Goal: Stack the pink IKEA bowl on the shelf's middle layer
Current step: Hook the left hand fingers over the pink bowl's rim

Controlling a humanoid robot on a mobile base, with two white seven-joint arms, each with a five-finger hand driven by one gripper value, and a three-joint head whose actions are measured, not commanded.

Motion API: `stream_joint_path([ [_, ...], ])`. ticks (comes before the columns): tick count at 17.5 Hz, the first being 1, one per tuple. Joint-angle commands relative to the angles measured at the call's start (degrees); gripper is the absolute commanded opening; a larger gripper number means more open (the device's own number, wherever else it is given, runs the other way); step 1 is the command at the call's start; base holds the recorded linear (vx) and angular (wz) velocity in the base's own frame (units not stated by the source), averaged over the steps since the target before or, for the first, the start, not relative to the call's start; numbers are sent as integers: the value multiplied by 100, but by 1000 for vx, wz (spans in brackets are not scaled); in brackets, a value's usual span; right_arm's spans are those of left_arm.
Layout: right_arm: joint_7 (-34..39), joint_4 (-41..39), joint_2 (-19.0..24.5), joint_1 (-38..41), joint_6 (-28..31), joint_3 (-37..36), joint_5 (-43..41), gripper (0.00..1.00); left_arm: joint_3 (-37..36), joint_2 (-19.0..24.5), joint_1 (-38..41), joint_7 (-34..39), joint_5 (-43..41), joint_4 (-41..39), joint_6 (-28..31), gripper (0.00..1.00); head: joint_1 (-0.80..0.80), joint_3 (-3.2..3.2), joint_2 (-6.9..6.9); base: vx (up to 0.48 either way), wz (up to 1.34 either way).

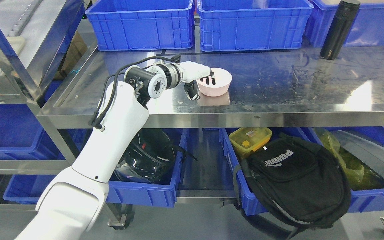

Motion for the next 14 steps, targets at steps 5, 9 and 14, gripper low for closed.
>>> stream_joint_path([
  [5, 4, -100, -100, 123, 2, 0, 0, 100, -150, -370, -413, 433, -60, 1415, -227, 55, 0, 0, 0, 0, 0],
  [9, 4, -100, -100, 123, 2, 0, 0, 100, -185, -490, -413, 434, -69, 1759, -324, 55, 0, 0, 0, 0, 0],
  [14, 4, -100, -100, 123, 2, 0, 0, 100, -177, -490, -562, 451, -253, 2005, -333, 55, 0, 0, 0, 0, 0],
])
